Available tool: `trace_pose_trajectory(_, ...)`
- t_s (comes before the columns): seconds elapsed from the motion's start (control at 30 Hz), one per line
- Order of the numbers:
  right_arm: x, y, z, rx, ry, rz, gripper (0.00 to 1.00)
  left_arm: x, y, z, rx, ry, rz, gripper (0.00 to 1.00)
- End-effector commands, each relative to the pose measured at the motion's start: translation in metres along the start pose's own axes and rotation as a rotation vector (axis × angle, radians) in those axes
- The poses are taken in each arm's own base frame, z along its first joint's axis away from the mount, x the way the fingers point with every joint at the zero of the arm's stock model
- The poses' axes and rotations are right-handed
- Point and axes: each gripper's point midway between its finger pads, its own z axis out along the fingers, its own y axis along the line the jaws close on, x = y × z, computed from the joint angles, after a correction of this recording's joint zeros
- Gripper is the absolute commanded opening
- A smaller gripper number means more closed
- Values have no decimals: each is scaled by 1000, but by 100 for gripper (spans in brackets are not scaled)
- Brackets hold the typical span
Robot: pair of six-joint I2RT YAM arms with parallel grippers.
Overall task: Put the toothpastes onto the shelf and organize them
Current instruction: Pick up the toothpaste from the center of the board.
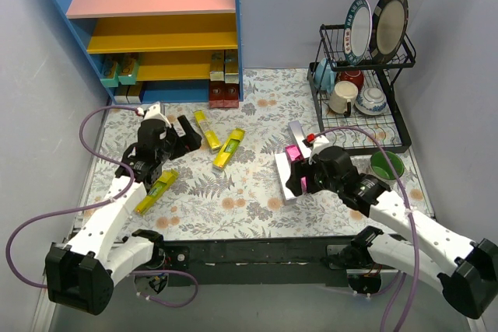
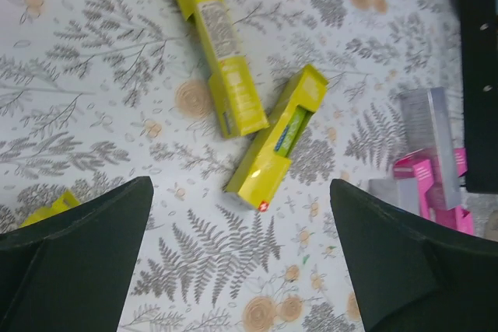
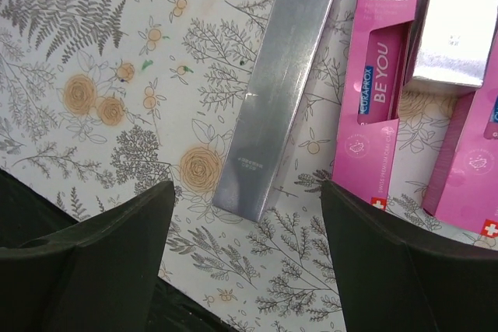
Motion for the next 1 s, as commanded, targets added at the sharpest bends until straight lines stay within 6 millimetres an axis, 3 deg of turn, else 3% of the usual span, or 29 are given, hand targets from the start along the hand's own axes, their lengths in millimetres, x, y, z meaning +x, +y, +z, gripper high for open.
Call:
trace_pose_trajectory(0.0, 6, 3, 13, -4, 42, 45, 84, 14, 20, -6, -60, 7, 42, 98)
trace_pose_trajectory(0.27, 10, -5, 41, 65, 136, 56, 82, 25, 33, -4, -66, -7, 108, 98)
trace_pose_trajectory(0.53, 6, 6, 71, 84, 211, 49, 77, 22, 20, -12, 5, -17, 102, 98)
trace_pose_trajectory(0.67, 15, -1, 90, 155, 267, 43, 77, 23, 17, -13, 23, -14, 104, 98)
trace_pose_trajectory(0.97, 15, -12, 124, 278, 332, 3, 72, 26, 14, -13, 44, -1, 107, 98)
